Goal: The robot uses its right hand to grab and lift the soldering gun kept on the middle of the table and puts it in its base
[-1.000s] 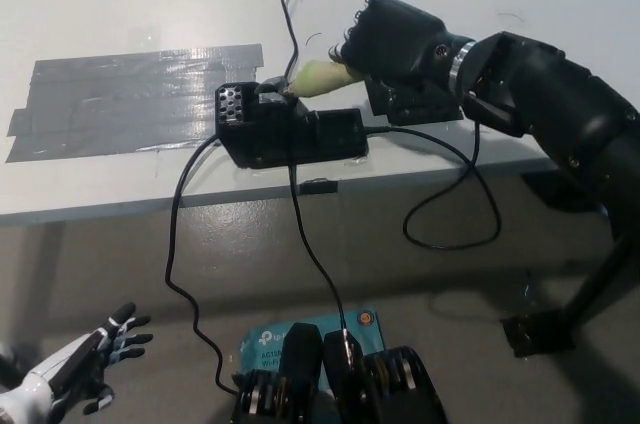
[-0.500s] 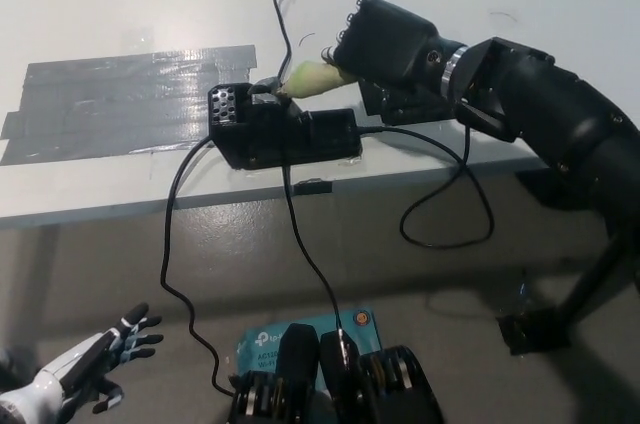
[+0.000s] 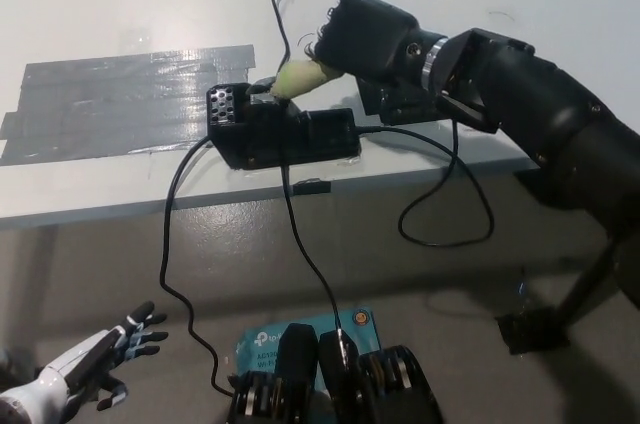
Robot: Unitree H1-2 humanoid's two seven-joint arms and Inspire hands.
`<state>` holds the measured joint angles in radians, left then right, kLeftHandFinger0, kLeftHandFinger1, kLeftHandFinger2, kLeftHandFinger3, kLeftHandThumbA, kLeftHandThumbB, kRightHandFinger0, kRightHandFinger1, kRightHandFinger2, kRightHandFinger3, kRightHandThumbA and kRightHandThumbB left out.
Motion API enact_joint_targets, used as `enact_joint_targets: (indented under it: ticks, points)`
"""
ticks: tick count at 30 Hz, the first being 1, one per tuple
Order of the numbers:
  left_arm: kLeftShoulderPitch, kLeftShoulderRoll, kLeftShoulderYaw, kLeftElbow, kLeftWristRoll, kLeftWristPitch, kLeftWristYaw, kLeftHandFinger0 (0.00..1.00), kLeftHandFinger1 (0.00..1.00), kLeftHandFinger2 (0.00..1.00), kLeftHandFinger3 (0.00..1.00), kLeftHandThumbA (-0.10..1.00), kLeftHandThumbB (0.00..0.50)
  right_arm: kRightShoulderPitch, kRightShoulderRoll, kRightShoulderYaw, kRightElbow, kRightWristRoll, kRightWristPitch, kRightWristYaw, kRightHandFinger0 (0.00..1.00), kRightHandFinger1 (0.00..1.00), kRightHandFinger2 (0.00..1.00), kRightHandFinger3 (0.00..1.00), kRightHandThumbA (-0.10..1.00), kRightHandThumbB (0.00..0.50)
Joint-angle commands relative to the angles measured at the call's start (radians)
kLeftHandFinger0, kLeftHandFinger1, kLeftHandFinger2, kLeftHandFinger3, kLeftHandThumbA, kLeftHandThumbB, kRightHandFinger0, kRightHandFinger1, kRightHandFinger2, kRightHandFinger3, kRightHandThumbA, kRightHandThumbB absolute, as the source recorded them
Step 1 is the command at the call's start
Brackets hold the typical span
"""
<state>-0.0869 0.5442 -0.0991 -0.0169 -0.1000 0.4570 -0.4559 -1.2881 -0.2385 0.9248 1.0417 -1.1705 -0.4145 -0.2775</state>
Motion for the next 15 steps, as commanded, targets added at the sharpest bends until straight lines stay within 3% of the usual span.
enact_joint_targets:
  ticks: [1,2,6,7,8,9,10,12,13,14,15]
  points:
    - [-0.019,0.023,0.003,-0.033,0.006,0.013,-0.006,0.94,0.98,1.00,1.00,1.00,0.271,-0.076,0.033,0.004,-0.013,-0.011,0.003,-0.011,0.00,0.00,0.31,0.27,-0.06,0.205]
    - [-0.020,0.023,0.000,-0.033,0.007,0.013,-0.007,0.94,0.98,1.00,1.00,1.00,0.265,-0.073,0.032,0.003,-0.014,-0.010,0.001,-0.015,0.00,0.00,0.31,0.23,-0.04,0.194]
    - [-0.026,0.024,-0.007,-0.034,0.014,0.013,-0.005,0.94,0.97,1.00,1.00,1.00,0.247,-0.065,0.039,-0.001,-0.022,-0.006,0.002,-0.022,0.00,0.00,0.32,0.25,-0.07,0.203]
    - [-0.026,0.024,-0.006,-0.034,0.015,0.013,-0.005,0.93,0.96,1.00,1.00,1.00,0.253,-0.063,0.041,-0.006,-0.028,-0.001,0.006,-0.018,0.00,0.00,0.32,0.27,-0.08,0.212]
    - [-0.024,0.024,-0.007,-0.036,0.016,0.013,-0.005,0.93,0.96,1.00,1.00,1.00,0.262,-0.059,0.042,-0.004,-0.035,-0.005,0.012,-0.007,0.00,0.00,0.34,0.44,-0.10,0.254]
    - [-0.024,0.026,-0.006,-0.035,0.014,0.013,-0.010,0.94,0.96,1.00,1.00,1.00,0.271,-0.059,0.049,0.007,-0.039,-0.015,0.020,0.010,0.00,0.00,0.33,0.48,-0.10,0.275]
    - [-0.024,0.026,-0.006,-0.035,0.014,0.013,-0.011,0.95,0.96,1.00,1.00,1.00,0.270,-0.058,0.049,0.006,-0.040,-0.016,0.021,0.012,0.00,0.00,0.33,0.48,-0.10,0.279]
    - [-0.026,0.026,-0.003,-0.034,0.005,0.013,-0.012,0.95,0.97,1.00,1.00,1.00,0.281,-0.041,0.052,-0.012,-0.055,0.008,0.020,0.035,0.00,0.00,0.33,0.39,-0.10,0.302]
    - [-0.027,0.026,-0.004,-0.033,0.006,0.013,-0.013,0.95,0.97,1.00,1.00,1.00,0.281,-0.031,0.051,-0.025,-0.075,0.026,0.028,0.083,0.00,0.00,0.34,0.29,-0.10,0.273]
    - [-0.027,0.027,-0.004,-0.032,0.007,0.013,-0.014,0.95,0.97,1.00,1.00,1.00,0.283,-0.021,0.052,-0.043,-0.090,0.050,0.033,0.127,0.00,0.00,0.35,0.37,-0.10,0.248]
    - [-0.027,0.027,-0.005,-0.032,0.010,0.013,-0.013,0.93,0.95,1.00,1.00,1.00,0.274,-0.018,0.053,-0.049,-0.103,0.054,0.050,0.182,0.16,0.24,0.63,0.69,-0.07,0.149]
